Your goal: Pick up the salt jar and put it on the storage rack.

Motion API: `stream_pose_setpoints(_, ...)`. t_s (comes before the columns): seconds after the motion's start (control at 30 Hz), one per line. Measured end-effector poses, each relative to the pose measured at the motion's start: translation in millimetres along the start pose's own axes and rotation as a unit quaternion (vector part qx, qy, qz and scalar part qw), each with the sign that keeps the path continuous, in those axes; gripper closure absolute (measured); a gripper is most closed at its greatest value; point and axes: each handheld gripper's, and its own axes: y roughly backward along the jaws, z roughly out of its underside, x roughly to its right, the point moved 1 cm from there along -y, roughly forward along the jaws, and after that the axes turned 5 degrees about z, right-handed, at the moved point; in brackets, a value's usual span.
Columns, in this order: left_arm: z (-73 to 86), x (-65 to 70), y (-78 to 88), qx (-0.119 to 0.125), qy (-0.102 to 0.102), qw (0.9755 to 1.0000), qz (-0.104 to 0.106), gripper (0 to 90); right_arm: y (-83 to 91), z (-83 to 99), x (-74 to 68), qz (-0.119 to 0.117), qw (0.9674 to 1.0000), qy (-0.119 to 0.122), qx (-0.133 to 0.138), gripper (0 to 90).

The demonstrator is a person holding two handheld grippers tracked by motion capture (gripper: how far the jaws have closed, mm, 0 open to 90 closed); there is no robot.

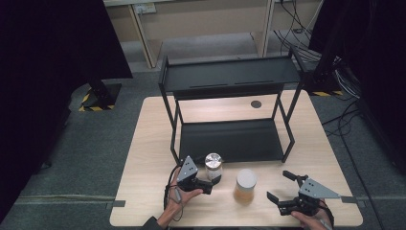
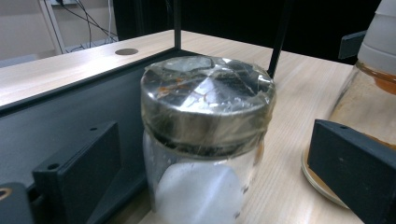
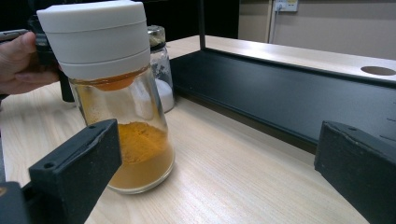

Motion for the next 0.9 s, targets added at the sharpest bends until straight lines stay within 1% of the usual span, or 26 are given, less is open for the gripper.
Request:
stream_pose_setpoints(0.03,-1.0,-0.6,-3.3,0.000,0.000,1.0000,-0.001,2.5,0.0,0.0,0.0,0.000,1.0000,0.000,0.000,1.0)
stream_pose_setpoints(0.2,-3.2,-3.4,-8.2,0.002,0.000,1.0000,0.000,4.2,0.2,0.0,0.2,-0.001,1.0000,0.000,0.000,1.0)
stream_pose_setpoints(0.3,-4.4,-5.1,-11.4,-0.001,-0.002,1.0000,0.001,5.3,0.3,0.1,0.3,0.000,1.0000,0.000,0.000,1.0)
stream_pose_setpoints(0.4,-5.2,-6.0,-16.5,-0.008,-0.007,0.9999,0.005,9.0,1.1,0.4,0.3,0.003,1.0000,-0.001,0.001,1.0)
stream_pose_setpoints(0.57,-5.0,-6.9,-18.0,-0.011,-0.008,0.9999,0.007,15.1,1.9,0.6,0.4,0.004,1.0000,-0.002,0.002,1.0)
stream_pose_setpoints(0.6,-5.0,-7.1,-18.1,-0.011,-0.008,0.9999,0.008,15.1,1.8,0.5,0.4,0.004,1.0000,-0.002,0.002,1.0)
stream_pose_setpoints(0.63,-5.1,-7.5,-18.2,-0.011,-0.008,0.9999,0.007,17.9,1.7,0.5,0.4,0.004,1.0000,-0.002,0.002,1.0)
stream_pose_setpoints(0.7,-4.9,-8.0,-18.3,-0.011,-0.006,0.9999,0.006,20.0,1.5,0.6,0.4,0.004,1.0000,-0.002,0.002,1.0)
stream_pose_setpoints(0.8,-5.8,-9.5,-18.7,-0.014,-0.009,0.9998,0.005,21.8,1.3,0.5,0.7,0.004,1.0000,-0.002,0.002,1.0)
stream_pose_setpoints(0.9,-6.2,-10.1,-19.4,-0.018,-0.011,0.9998,0.005,26.0,1.7,1.0,1.0,0.005,1.0000,-0.005,0.003,1.0)
